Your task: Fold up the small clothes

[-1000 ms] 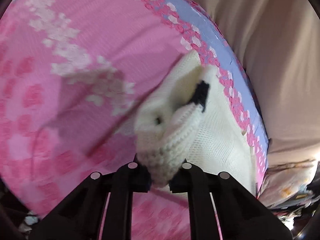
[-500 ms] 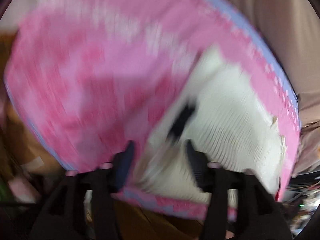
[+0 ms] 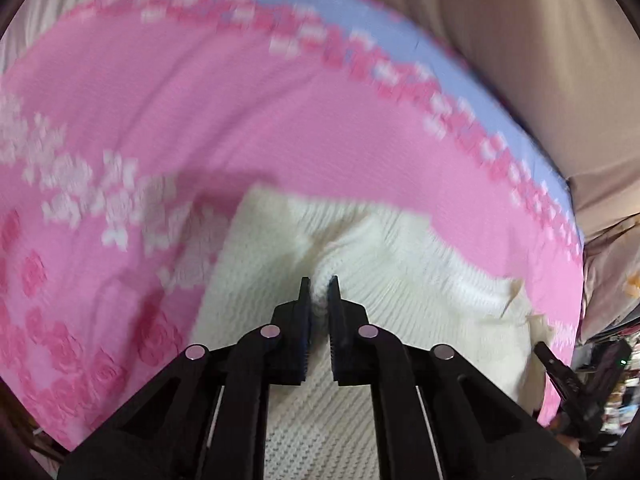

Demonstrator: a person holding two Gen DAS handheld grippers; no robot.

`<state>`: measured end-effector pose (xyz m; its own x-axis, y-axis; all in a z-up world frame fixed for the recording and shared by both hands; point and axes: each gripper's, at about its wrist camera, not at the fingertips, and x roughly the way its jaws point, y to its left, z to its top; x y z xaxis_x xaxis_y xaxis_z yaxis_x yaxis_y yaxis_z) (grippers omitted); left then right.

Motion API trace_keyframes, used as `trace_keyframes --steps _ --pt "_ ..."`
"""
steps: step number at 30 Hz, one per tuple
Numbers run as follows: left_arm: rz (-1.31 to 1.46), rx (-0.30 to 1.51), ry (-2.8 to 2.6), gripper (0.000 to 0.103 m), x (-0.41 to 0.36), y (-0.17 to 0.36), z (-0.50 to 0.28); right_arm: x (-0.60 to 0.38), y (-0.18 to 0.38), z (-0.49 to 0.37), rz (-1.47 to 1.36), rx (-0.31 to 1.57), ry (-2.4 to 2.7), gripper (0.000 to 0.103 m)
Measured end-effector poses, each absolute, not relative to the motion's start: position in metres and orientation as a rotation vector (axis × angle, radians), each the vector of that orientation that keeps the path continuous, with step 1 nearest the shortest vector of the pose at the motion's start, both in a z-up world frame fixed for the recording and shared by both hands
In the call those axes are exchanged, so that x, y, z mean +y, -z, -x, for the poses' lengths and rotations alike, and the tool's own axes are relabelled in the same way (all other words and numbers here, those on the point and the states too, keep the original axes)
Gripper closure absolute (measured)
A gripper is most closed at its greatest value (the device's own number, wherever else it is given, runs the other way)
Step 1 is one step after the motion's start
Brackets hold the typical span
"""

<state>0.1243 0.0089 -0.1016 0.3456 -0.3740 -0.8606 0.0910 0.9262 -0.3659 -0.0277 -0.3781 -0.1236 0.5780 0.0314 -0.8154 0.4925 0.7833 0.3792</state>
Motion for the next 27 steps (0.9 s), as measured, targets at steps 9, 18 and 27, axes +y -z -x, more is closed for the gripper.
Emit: trace_keyframes --steps 9,18,27 --pt "0.165 1.207 0.213 0.097 0.013 0.129 -0.155 -0.436 0.154 0.026 -0.696 0.978 0.383 0.097" --pt "0.214 1.081 0.202 0.082 0.028 0.065 -0.101 -0.385 0.072 0.05 -0.54 0.845 0.354 0.086" --pt "0.001 1.222 0.334 0.079 -0.049 0.117 -0.028 -0.21 0.143 0.005 -0.347 1.146 -0.13 0.098"
